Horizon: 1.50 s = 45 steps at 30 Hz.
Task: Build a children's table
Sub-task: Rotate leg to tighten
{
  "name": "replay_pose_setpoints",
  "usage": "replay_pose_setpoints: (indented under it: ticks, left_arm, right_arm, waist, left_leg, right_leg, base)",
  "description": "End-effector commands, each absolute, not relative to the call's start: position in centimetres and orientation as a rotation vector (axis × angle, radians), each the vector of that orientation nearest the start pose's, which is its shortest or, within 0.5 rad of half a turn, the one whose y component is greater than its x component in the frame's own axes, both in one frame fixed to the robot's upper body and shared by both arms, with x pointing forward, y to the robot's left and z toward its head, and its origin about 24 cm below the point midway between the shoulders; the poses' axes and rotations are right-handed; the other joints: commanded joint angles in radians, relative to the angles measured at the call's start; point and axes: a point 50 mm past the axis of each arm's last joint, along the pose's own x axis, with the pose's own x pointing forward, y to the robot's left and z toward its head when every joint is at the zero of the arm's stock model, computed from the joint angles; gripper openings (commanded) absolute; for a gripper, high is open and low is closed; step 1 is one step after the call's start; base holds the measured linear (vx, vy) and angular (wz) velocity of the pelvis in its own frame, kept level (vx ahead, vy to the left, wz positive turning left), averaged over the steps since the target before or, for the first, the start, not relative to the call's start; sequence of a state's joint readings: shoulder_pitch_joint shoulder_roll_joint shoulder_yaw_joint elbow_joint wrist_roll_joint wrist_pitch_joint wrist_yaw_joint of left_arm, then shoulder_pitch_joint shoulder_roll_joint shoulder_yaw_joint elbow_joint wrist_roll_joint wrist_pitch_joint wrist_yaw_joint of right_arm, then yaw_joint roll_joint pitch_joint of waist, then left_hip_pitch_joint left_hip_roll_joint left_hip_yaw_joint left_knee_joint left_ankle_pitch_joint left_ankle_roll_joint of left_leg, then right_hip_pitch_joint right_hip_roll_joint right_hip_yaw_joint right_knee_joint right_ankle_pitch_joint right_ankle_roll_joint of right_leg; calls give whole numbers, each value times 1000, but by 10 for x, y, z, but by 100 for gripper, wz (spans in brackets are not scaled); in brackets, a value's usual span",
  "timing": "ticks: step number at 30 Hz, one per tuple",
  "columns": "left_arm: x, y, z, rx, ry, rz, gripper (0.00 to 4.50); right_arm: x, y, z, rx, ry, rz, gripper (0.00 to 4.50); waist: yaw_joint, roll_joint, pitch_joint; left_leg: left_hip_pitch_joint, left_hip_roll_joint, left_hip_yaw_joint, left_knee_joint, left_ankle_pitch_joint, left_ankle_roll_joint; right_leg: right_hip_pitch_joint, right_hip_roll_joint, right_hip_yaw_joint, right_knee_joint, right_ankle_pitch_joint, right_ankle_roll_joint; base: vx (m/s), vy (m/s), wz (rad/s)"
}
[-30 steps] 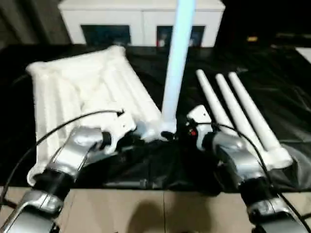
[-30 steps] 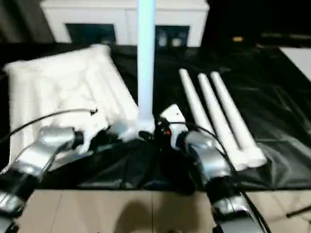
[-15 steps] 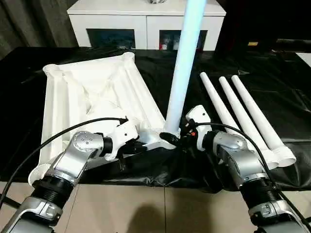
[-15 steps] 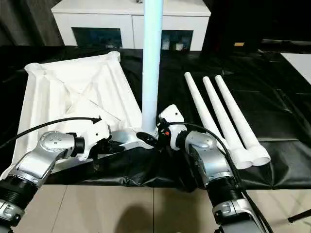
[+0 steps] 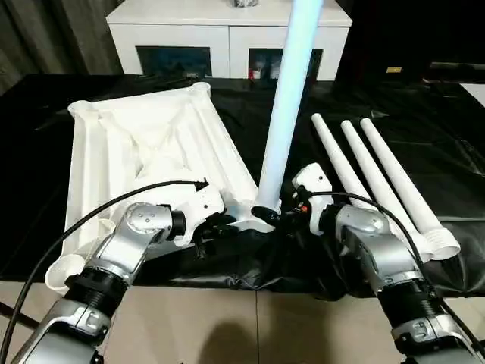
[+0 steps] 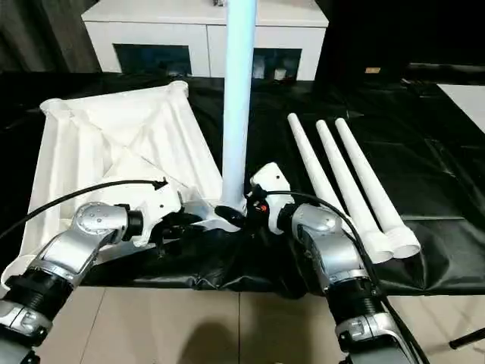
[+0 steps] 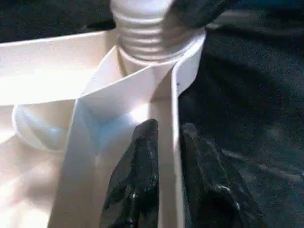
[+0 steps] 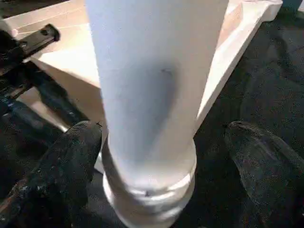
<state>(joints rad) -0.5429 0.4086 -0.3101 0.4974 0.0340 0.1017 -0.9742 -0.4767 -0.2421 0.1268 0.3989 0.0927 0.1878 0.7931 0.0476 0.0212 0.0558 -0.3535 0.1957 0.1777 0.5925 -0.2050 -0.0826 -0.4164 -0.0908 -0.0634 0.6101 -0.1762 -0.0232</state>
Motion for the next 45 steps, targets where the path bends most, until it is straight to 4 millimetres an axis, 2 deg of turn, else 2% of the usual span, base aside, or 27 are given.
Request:
replay_pose_setpoints:
  ticks: [1, 3, 5, 10, 14, 15, 16, 17, 18, 22, 26, 27, 29, 32, 36, 45]
  left_arm:
    - [317, 147, 43, 528, 442, -1106, 63]
    - [317, 149, 40, 529, 457, -1101, 51]
    - [317, 149, 40, 511, 460, -1094, 20]
    - [314, 147, 39, 492, 457, -1129, 2]
    - [312, 142, 42, 477, 431, -1171, 2]
    - [311, 140, 42, 474, 425, -1181, 2]
    - [309, 137, 44, 471, 415, -1209, 2]
    - [307, 135, 45, 471, 411, -1224, 2]
    - [306, 135, 45, 473, 411, -1234, 2]
    - [303, 134, 46, 477, 411, -1275, 2]
    - [301, 135, 47, 477, 418, -1286, 2]
    - [301, 136, 47, 479, 419, -1285, 0]
    - [301, 137, 47, 480, 420, -1282, 0]
    - [302, 138, 47, 483, 424, -1278, 0]
    - [302, 138, 48, 486, 427, -1276, 0]
    - [302, 140, 46, 482, 437, -1275, 0]
  right_arm:
    - [320, -123, 67, -143, 201, 922, 450]
    - [320, -125, 67, -144, 197, 926, 450]
    - [320, -124, 68, -144, 195, 938, 450]
    - [317, -121, 64, -153, 223, 1007, 450]
    - [319, -118, 61, -178, 243, 1032, 450]
    - [321, -117, 61, -183, 245, 1031, 450]
    - [323, -116, 60, -195, 251, 1035, 450]
    - [324, -115, 60, -203, 255, 1040, 450]
    - [325, -115, 60, -212, 257, 1043, 450]
    - [326, -114, 61, -223, 261, 1070, 450]
    - [326, -115, 63, -220, 262, 1096, 450]
    - [326, -116, 62, -223, 264, 1104, 431]
    - [326, -116, 61, -232, 270, 1122, 431]
    - [326, -117, 60, -239, 277, 1137, 402]
    - [327, -117, 60, -232, 281, 1136, 379]
    - [327, -114, 55, -201, 285, 1132, 312]
  waist:
    - [0, 2, -69]
    - [0, 1, -66]
    - [-3, 0, -64]
    - [-6, 2, -64]
    - [-7, -1, -68]
    - [-7, -1, -70]
    - [-7, -4, -71]
    - [-8, -1, -73]
    - [-7, -4, -73]
    - [1, -2, -75]
    - [9, -3, -75]
    - [9, -3, -74]
    - [10, -2, -73]
    - [9, -1, -73]
    - [9, -2, -75]
    - [10, 0, -75]
  left_leg:
    - [1, 24, -3, -67, -145, 47]
    - [1, 23, -3, -69, -166, 42]
    - [2, 24, -4, -71, -199, 33]
    - [-1, 24, -7, -73, -203, 30]
    - [0, 25, -6, -70, -177, 39]
    - [-1, 25, -7, -68, -158, 42]
    - [-2, 26, -6, -67, -140, 46]
    - [-3, 26, -7, -66, -121, 52]
    - [-2, 26, -5, -65, -114, 56]
    - [1, 26, -2, -59, -76, 88]
    - [1, 26, -1, -59, -87, 93]
    - [1, 26, -1, -60, -99, 88]
    - [2, 27, -1, -62, -113, 79]
    - [2, 26, -2, -62, -128, 67]
    - [0, 26, -3, -61, -107, 74]
    - [1, 25, -2, -60, -107, 77]
  right_leg:
    - [66, -44, 42, -61, -110, -229]
    - [65, -44, 42, -66, -146, -224]
    - [63, -46, 41, -73, -216, -208]
    - [63, -46, 41, -75, -236, -201]
    - [63, -46, 41, -71, -197, -216]
    - [64, -46, 40, -67, -167, -226]
    - [66, -45, 40, -63, -137, -235]
    - [67, -46, 39, -57, -105, -248]
    - [65, -45, 39, -57, -93, -251]
    - [66, -45, 41, -48, -23, -274]
    - [67, -45, 40, -47, -25, -275]
    - [67, -45, 40, -49, -43, -271]
    - [66, -45, 40, -51, -63, -265]
    - [66, -46, 40, -53, -84, -260]
    - [68, -43, 39, -48, -47, -267]
    - [68, -43, 38, -48, -45, -271]
  base:
    - [0, 0, 0]
    - [0, 0, 0]
    - [0, 0, 0]
    - [0, 0, 0]
    - [0, 0, 0]
    - [0, 0, 0]
    - [0, 0, 0]
    - [0, 0, 0]
    - [0, 0, 0]
    - [0, 0, 0]
    - [0, 0, 0]
    - [0, 0, 0]
    - [0, 0, 0]
    - [0, 0, 0]
    - [0, 0, 0]
    - [0, 0, 0]
